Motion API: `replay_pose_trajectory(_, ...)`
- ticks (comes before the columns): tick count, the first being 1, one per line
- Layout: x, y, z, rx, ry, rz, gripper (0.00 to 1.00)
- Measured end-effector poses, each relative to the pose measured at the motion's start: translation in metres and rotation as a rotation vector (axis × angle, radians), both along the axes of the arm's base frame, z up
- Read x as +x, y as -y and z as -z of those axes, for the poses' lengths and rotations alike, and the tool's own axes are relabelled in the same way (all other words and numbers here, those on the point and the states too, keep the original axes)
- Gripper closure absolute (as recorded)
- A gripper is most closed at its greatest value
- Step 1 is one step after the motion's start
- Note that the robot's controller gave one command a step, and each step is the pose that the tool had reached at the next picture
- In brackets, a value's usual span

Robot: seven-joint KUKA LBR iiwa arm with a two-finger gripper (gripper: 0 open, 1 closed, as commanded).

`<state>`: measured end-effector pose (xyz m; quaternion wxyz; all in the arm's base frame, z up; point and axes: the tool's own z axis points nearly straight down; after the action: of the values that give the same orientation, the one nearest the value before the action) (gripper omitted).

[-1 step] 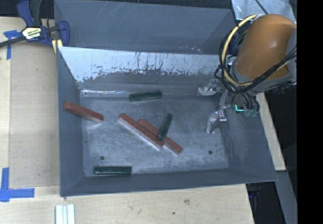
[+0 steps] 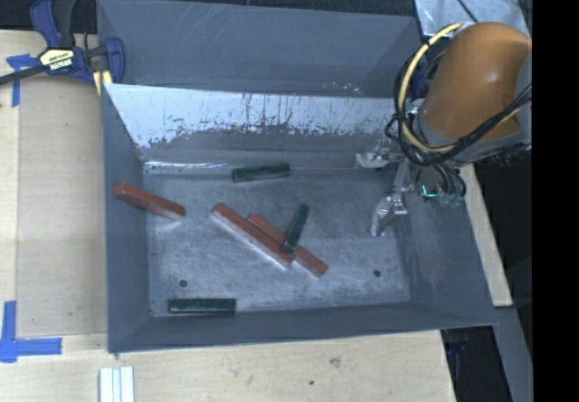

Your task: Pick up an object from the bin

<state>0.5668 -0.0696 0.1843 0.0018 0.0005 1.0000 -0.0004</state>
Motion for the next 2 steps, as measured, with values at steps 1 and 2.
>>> replay_pose_trajectory(1, -0.008, -0.029, 0.036, -0.001, 0.007, 0.063, 0.0)
replay_pose_trajectory(2, 0.004, -0.057, 0.061, 0.001, -0.006, -0.004, 0.0)
